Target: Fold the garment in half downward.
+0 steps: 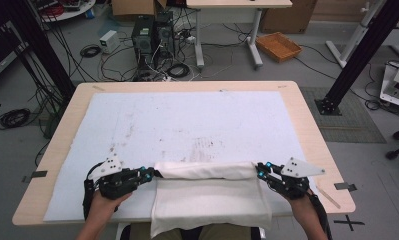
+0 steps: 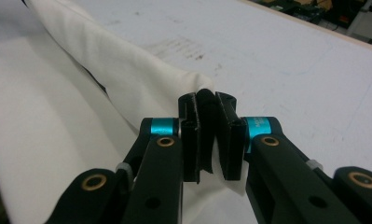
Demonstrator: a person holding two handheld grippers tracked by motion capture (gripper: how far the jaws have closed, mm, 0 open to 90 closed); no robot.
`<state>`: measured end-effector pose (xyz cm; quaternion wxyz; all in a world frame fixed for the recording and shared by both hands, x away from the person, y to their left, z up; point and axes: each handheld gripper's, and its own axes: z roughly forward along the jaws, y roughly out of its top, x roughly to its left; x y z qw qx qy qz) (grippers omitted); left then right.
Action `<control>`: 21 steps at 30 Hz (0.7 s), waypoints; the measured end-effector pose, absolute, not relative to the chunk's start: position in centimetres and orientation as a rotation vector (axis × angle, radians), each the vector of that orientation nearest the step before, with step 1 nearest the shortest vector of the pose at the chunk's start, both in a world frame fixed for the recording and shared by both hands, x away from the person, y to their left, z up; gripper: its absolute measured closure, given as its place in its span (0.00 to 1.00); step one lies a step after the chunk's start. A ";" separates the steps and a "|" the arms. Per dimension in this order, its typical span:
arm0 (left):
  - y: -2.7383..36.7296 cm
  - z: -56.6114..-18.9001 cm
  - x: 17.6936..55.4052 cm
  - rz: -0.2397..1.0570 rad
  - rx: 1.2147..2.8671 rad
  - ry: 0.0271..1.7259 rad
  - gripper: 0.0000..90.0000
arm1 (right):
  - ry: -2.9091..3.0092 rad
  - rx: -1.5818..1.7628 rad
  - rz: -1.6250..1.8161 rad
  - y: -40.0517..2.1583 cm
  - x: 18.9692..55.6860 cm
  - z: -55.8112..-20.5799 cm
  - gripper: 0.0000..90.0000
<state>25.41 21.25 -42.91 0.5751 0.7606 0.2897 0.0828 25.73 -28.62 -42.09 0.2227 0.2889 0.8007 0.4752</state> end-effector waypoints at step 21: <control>18.6 -44.8 31.5 0.212 1.893 1.044 0.43 | 2.280 1.124 1.077 -27.5 29.9 -44.4 0.38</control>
